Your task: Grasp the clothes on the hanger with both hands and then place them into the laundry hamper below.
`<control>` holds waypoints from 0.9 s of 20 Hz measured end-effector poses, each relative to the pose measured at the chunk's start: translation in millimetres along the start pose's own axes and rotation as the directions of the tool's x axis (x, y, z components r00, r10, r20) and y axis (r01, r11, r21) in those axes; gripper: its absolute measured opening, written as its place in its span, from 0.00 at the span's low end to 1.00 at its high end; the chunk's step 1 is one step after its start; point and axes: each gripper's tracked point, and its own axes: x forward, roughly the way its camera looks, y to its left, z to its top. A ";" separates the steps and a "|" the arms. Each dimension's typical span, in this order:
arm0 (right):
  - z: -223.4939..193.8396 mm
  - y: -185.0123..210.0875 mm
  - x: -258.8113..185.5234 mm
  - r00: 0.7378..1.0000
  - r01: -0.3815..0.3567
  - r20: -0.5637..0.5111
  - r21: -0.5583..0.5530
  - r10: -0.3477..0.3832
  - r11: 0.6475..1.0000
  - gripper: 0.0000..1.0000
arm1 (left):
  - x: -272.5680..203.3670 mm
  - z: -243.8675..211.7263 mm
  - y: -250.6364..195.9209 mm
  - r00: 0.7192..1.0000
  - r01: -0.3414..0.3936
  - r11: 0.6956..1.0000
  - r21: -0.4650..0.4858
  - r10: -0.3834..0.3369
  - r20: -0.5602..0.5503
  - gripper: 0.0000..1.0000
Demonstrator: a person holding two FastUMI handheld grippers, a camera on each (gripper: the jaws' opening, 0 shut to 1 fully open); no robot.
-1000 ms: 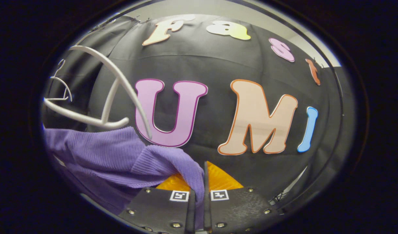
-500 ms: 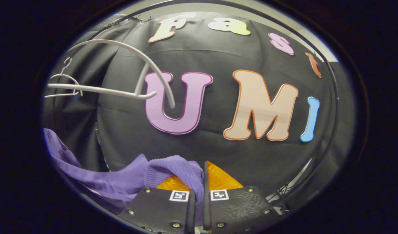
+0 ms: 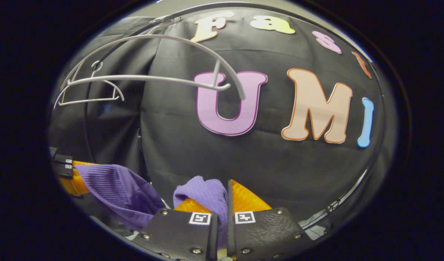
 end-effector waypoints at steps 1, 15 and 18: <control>-8.6 5.1 -0.6 1.000 -0.016 -0.019 0.003 0.016 1.000 0.10 | 3.3 -7.5 -3.4 1.000 0.019 1.000 -0.018 -0.020 -0.018 0.05; -152.3 23.5 -10.7 0.942 -0.056 -0.331 -0.005 0.051 0.998 0.10 | 25.7 -156.5 -18.5 0.923 0.041 0.997 -0.069 -0.065 -0.379 0.06; -182.7 23.2 -15.4 0.909 -0.057 -0.413 0.012 0.057 0.998 0.10 | 25.9 -169.3 -19.8 0.906 0.038 0.995 -0.088 -0.071 -0.417 0.11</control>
